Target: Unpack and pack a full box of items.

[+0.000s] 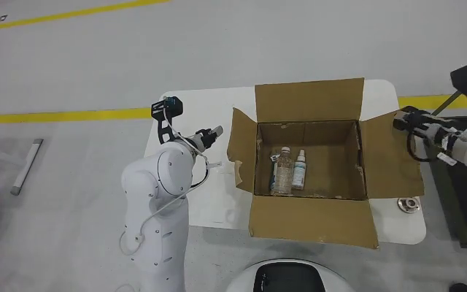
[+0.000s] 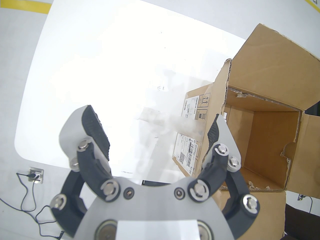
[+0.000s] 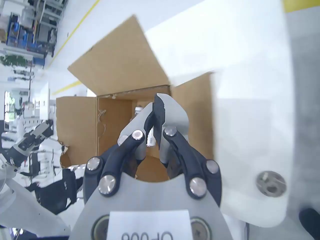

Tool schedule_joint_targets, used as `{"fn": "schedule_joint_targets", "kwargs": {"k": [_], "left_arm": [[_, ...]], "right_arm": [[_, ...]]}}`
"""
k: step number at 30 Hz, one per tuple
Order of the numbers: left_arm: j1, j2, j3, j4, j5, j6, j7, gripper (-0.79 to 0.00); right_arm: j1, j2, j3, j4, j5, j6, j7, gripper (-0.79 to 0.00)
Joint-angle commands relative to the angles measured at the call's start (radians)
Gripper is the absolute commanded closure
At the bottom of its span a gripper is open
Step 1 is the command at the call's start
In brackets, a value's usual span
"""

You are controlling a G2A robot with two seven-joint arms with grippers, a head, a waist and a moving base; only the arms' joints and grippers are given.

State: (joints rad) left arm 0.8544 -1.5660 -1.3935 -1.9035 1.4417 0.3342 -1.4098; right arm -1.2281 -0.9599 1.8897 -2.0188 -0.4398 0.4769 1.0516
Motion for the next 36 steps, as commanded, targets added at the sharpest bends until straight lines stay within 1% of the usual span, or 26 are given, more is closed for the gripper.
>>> {"fn": "schedule_joint_targets", "kwargs": {"k": [1, 3, 6, 8, 10, 11, 12, 13, 14, 15, 16, 19, 20, 21, 25, 26, 27, 29, 30, 31, 32, 34, 36], "left_arm": [[0.000, 0.000, 0.000, 0.000, 0.000, 0.000, 0.000, -0.785], [0.000, 0.000, 0.000, 0.000, 0.000, 0.000, 0.000, -0.785], [0.000, 0.000, 0.000, 0.000, 0.000, 0.000, 0.000, -0.785], [0.000, 0.000, 0.000, 0.000, 0.000, 0.000, 0.000, -0.785], [0.000, 0.000, 0.000, 0.000, 0.000, 0.000, 0.000, -0.785], [0.000, 0.000, 0.000, 0.000, 0.000, 0.000, 0.000, -0.785], [0.000, 0.000, 0.000, 0.000, 0.000, 0.000, 0.000, -0.785], [0.000, 0.000, 0.000, 0.000, 0.000, 0.000, 0.000, -0.785], [0.000, 0.000, 0.000, 0.000, 0.000, 0.000, 0.000, -0.785], [0.000, 0.000, 0.000, 0.000, 0.000, 0.000, 0.000, -0.785], [0.000, 0.000, 0.000, 0.000, 0.000, 0.000, 0.000, -0.785], [0.000, 0.000, 0.000, 0.000, 0.000, 0.000, 0.000, -0.785], [0.000, 0.000, 0.000, 0.000, 0.000, 0.000, 0.000, -0.785], [0.000, 0.000, 0.000, 0.000, 0.000, 0.000, 0.000, -0.785], [0.000, 0.000, 0.000, 0.000, 0.000, 0.000, 0.000, -0.785], [0.000, 0.000, 0.000, 0.000, 0.000, 0.000, 0.000, -0.785], [0.000, 0.000, 0.000, 0.000, 0.000, 0.000, 0.000, -0.785], [0.000, 0.000, 0.000, 0.000, 0.000, 0.000, 0.000, -0.785], [0.000, 0.000, 0.000, 0.000, 0.000, 0.000, 0.000, -0.785], [0.000, 0.000, 0.000, 0.000, 0.000, 0.000, 0.000, -0.785], [0.000, 0.000, 0.000, 0.000, 0.000, 0.000, 0.000, -0.785], [0.000, 0.000, 0.000, 0.000, 0.000, 0.000, 0.000, -0.785], [0.000, 0.000, 0.000, 0.000, 0.000, 0.000, 0.000, -0.785]], "right_arm": [[-0.060, 0.008, 0.114, -0.026, -0.048, -0.003, 0.049, 0.000], [-0.124, 0.019, 0.202, -0.049, -0.139, -0.015, 0.122, 0.000], [-0.200, 0.040, 0.295, -0.093, -0.322, -0.076, 0.273, 0.000], [-0.237, 0.051, 0.328, -0.114, -0.404, -0.131, 0.379, 0.000], [-0.256, 0.061, 0.346, -0.123, -0.459, -0.186, 0.461, -0.003], [-0.262, 0.064, 0.348, -0.123, -0.472, -0.210, 0.484, -0.031], [-0.274, 0.067, 0.343, -0.112, -0.475, -0.232, 0.484, -0.055], [-0.288, 0.070, 0.334, -0.102, -0.471, -0.250, 0.484, -0.111], [-0.302, 0.073, 0.325, -0.092, -0.472, -0.265, 0.484, -0.135], [-0.323, 0.078, 0.307, -0.086, -0.478, -0.292, 0.484, -0.179], [-0.335, 0.081, 0.293, -0.081, -0.470, -0.305, 0.484, -0.256], [-0.366, 0.095, 0.237, -0.057, -0.441, -0.336, 0.484, -0.342], [-0.373, 0.099, 0.214, -0.049, -0.431, -0.346, 0.484, -0.348], [-0.374, 0.104, 0.197, -0.042, -0.426, -0.345, 0.484, -0.372], [-0.365, 0.123, 0.117, -0.019, -0.402, -0.343, 0.484, -0.391], [-0.360, 0.127, 0.097, -0.008, -0.404, -0.343, 0.484, -0.413], [-0.353, 0.131, 0.079, 0.001, -0.413, -0.342, 0.484, -0.456], [-0.334, 0.137, 0.042, 0.014, -0.407, -0.337, 0.484, -0.453], [-0.324, 0.140, 0.024, 0.024, -0.406, -0.332, 0.484, -0.468], [-0.312, 0.142, 0.007, 0.030, -0.404, -0.326, 0.484, -0.446], [-0.302, 0.144, -0.014, 0.036, -0.405, -0.325, 0.484, -0.443], [-0.280, 0.147, -0.053, 0.051, -0.408, -0.325, 0.484, -0.502], [-0.261, 0.150, -0.095, 0.067, -0.426, -0.333, 0.484, -0.499]]}}
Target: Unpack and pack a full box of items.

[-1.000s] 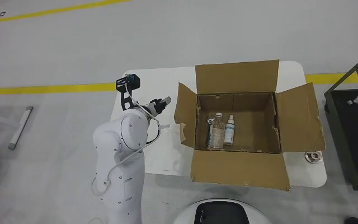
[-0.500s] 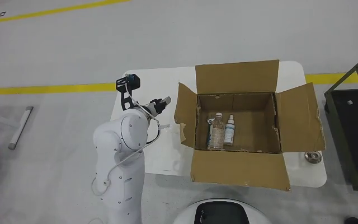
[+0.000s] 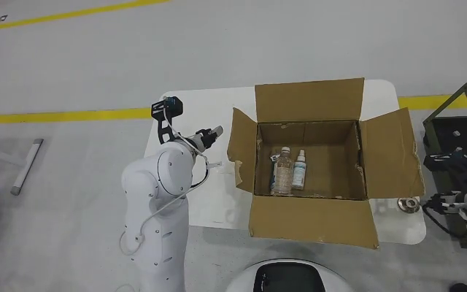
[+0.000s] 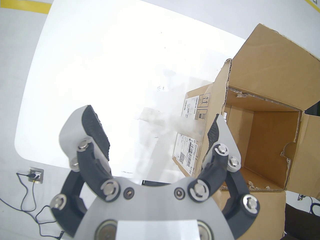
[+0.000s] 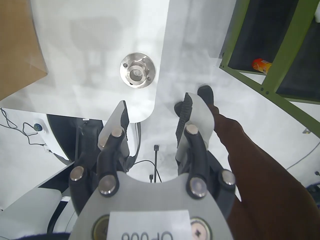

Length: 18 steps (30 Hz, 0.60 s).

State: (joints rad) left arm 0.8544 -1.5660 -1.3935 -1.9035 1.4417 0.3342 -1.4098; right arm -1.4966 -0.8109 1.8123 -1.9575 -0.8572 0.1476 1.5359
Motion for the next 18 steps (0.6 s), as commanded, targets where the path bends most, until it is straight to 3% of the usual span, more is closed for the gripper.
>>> {"fn": "schedule_joint_targets", "kwargs": {"k": [1, 6, 10, 18], "left_arm": [[0.000, 0.000, 0.000, 0.000, 0.000, 0.000, 0.000, -0.785], [0.000, 0.000, 0.000, 0.000, 0.000, 0.000, 0.000, -0.785], [0.000, 0.000, 0.000, 0.000, 0.000, 0.000, 0.000, -0.785], [0.000, 0.000, 0.000, 0.000, 0.000, 0.000, 0.000, -0.785]], "right_arm": [[0.018, 0.002, -0.038, 0.013, -0.014, -0.004, 0.000, -0.496], [0.059, 0.002, -0.111, 0.054, -0.031, 0.015, 0.000, -0.489], [0.082, 0.000, -0.139, 0.082, -0.038, 0.025, -0.004, -0.391], [0.104, -0.003, -0.170, 0.121, -0.063, 0.043, -0.028, -0.345]]}}
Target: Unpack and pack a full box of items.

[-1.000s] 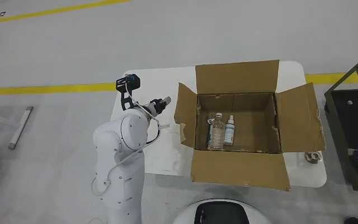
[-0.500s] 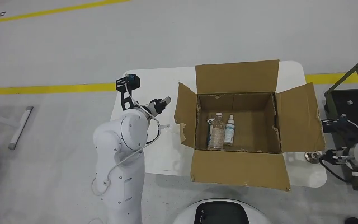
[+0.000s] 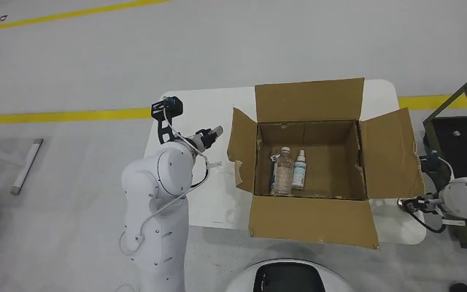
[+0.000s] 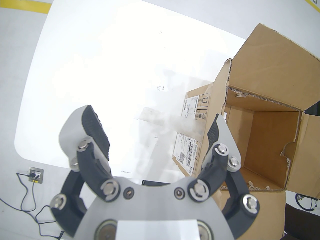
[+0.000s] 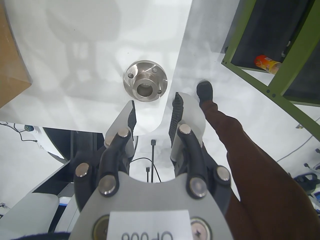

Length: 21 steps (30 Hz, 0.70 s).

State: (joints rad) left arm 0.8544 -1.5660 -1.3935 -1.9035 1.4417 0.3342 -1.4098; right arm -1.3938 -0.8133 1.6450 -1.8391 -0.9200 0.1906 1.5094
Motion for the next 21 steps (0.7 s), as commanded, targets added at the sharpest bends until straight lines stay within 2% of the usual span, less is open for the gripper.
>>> {"fn": "schedule_joint_targets", "kwargs": {"k": [1, 21], "left_arm": [[0.000, 0.000, 0.000, 0.000, 0.000, 0.000, 0.000, -0.785], [0.000, 0.000, 0.000, 0.000, 0.000, 0.000, 0.000, -0.785]], "right_arm": [[0.002, -0.001, -0.007, 0.008, 0.000, 0.000, -0.006, -0.345], [0.040, -0.010, -0.053, 0.080, 0.011, -0.008, -0.046, -0.342]]}}
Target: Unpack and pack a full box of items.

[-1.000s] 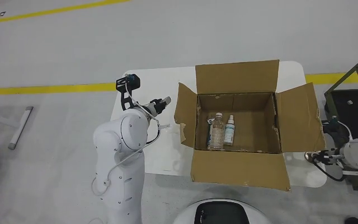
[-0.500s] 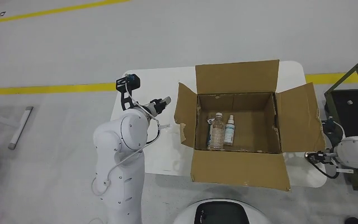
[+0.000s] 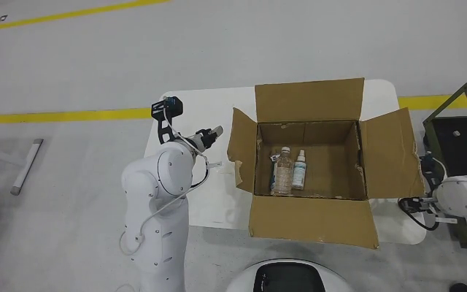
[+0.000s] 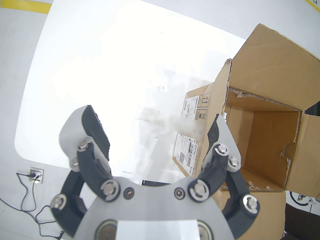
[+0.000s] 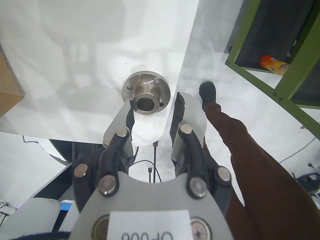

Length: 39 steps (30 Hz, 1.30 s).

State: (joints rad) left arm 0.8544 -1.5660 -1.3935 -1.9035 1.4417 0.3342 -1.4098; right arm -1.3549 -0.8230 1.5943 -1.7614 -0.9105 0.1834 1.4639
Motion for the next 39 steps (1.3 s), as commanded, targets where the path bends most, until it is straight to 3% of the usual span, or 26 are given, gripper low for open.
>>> {"fn": "schedule_joint_targets", "kwargs": {"k": [1, 34, 37, 39], "left_arm": [[0.000, 0.000, 0.000, 0.000, 0.000, 0.000, 0.000, -0.785], [0.000, 0.000, 0.000, 0.000, 0.000, 0.000, 0.000, -0.785], [0.000, 0.000, 0.000, 0.000, 0.000, 0.000, 0.000, -0.785], [0.000, 0.000, 0.000, 0.000, 0.000, 0.000, 0.000, -0.785]], "right_arm": [[0.003, -0.001, -0.004, 0.004, 0.002, -0.002, -0.001, -0.342], [0.056, -0.010, -0.051, 0.067, 0.016, -0.030, -0.017, -0.308], [0.056, -0.010, -0.052, 0.067, 0.016, -0.027, -0.021, -0.249], [0.056, -0.011, -0.052, 0.066, 0.015, -0.025, -0.023, -0.142]]}}
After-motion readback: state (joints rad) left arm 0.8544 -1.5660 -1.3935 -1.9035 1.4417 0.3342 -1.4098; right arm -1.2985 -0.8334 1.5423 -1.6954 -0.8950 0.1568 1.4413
